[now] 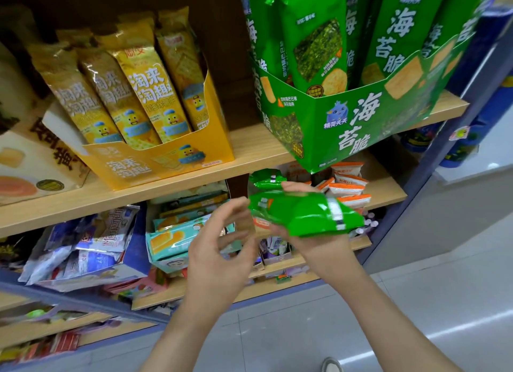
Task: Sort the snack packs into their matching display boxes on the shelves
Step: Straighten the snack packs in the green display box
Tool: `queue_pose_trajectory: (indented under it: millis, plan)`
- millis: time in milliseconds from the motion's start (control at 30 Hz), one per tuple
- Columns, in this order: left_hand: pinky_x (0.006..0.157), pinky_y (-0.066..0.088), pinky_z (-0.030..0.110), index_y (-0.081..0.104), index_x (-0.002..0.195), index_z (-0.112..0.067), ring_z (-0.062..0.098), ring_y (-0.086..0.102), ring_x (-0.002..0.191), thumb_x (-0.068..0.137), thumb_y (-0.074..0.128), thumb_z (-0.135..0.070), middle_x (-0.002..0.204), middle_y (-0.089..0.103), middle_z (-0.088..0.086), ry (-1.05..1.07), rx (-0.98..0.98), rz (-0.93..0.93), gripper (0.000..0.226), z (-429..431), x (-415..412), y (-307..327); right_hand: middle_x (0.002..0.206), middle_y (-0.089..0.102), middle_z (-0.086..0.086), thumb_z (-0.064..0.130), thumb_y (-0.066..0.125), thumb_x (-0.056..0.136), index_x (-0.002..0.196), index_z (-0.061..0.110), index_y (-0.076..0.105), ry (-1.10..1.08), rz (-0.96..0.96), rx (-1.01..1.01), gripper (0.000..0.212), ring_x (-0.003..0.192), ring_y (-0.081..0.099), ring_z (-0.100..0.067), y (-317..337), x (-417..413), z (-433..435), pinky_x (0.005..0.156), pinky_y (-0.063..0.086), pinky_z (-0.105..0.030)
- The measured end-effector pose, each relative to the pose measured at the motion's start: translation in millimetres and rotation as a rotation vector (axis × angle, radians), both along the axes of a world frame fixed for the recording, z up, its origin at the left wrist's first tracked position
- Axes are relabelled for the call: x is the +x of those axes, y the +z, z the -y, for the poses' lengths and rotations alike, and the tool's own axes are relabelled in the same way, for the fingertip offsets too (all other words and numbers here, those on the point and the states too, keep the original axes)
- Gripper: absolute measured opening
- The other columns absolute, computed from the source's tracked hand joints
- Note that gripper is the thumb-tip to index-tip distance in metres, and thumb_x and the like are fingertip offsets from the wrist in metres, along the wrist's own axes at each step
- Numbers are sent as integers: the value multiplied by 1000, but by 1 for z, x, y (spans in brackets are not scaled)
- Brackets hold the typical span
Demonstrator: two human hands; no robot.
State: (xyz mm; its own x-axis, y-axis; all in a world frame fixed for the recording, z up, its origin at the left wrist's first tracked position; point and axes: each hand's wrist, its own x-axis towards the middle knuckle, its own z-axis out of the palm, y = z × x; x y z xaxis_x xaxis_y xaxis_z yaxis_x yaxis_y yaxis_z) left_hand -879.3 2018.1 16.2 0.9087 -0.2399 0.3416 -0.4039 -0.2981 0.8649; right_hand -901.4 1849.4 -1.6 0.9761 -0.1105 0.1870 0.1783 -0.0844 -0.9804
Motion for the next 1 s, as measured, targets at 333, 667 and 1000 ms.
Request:
queue_pose_trajectory:
  millis: [333,667,1000]
  plan:
    - [101,42,33,13,157,-19,23,35,136,95,50,-15,163,19,0,-20,818,204,72,37,67,-39,99,73,9,46,70,80,109,38,63,-169,-196,73,31,91,70,-12,-27,-24,17,84,58,-43]
    - [60,39,28,44,135,-24,22,53,107,85,68,-18,124,40,5,169,1122,209,56,38,81,-49,116,66,9,37,54,99,133,41,49,-168,-493,180,34,102,66,-15,-62,-10,19,93,54,-43]
    - [52,47,31,63,116,-16,22,53,94,60,89,-19,111,66,4,252,844,439,62,-18,22,-3,115,70,8,37,68,89,135,30,53,-223,-418,217,48,103,69,-15,-67,4,18,91,56,-45]
